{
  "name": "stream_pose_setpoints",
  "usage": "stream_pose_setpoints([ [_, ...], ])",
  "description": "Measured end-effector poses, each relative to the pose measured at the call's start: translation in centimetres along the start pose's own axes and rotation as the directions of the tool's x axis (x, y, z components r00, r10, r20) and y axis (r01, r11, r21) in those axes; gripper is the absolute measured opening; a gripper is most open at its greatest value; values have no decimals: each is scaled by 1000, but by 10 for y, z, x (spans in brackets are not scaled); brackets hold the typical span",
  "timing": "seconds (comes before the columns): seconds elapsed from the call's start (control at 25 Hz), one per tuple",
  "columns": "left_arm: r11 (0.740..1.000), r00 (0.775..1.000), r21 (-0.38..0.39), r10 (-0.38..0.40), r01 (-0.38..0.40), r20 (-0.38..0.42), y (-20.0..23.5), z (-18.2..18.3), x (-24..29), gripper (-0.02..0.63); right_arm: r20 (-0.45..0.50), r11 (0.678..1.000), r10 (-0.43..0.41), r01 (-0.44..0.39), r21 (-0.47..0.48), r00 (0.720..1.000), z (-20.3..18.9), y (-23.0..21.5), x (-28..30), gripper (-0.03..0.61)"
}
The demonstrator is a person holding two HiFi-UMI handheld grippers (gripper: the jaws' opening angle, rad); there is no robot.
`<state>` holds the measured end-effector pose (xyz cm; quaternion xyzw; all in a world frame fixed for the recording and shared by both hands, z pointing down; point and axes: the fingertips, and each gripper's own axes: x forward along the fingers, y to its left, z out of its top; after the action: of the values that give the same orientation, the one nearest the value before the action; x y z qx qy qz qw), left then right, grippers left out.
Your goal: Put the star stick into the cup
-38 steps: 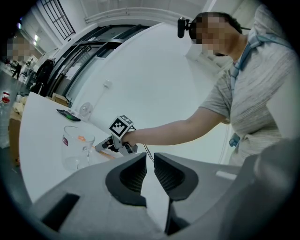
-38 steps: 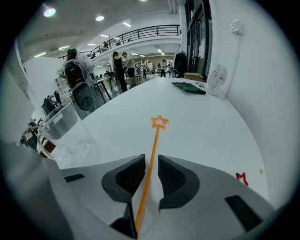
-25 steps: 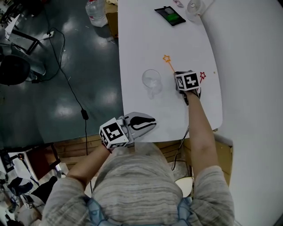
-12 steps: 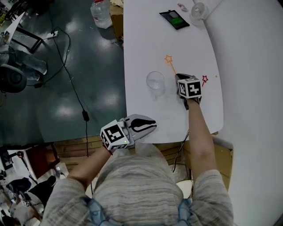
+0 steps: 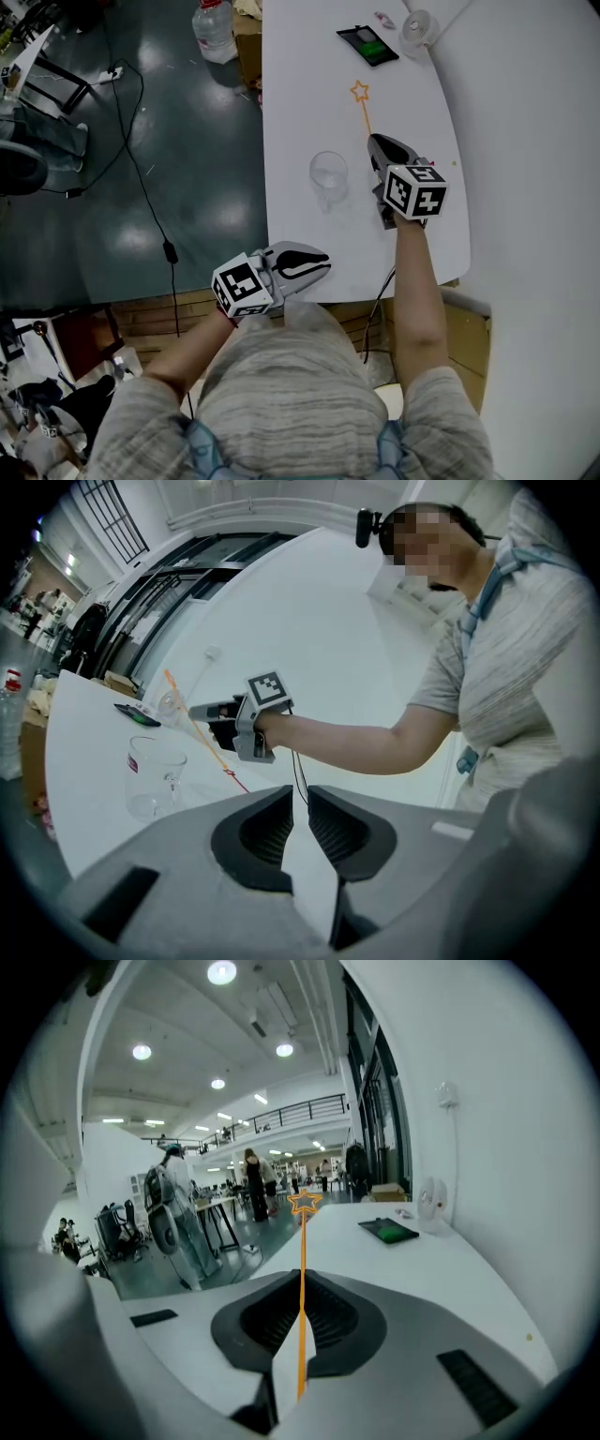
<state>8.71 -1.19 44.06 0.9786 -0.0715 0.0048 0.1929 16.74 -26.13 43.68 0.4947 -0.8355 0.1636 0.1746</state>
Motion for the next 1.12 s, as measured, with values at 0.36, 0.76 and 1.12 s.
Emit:
stream_pose_setpoints([
  [0.36, 1000, 1000, -1, 10, -10, 5, -3, 4, -13, 58, 305, 994, 90, -106, 37, 948, 76, 57, -24, 18],
  [0.76, 1000, 1000, -10, 14, -14, 7, 0, 3, -16, 58, 471, 976, 98, -176, 125, 877, 61, 73, -15, 18],
  [1.12, 1000, 1000, -8, 13, -13, 15, 3, 3, -14, 58, 378, 986, 115, -153, 73, 919, 21, 84, -12, 18],
])
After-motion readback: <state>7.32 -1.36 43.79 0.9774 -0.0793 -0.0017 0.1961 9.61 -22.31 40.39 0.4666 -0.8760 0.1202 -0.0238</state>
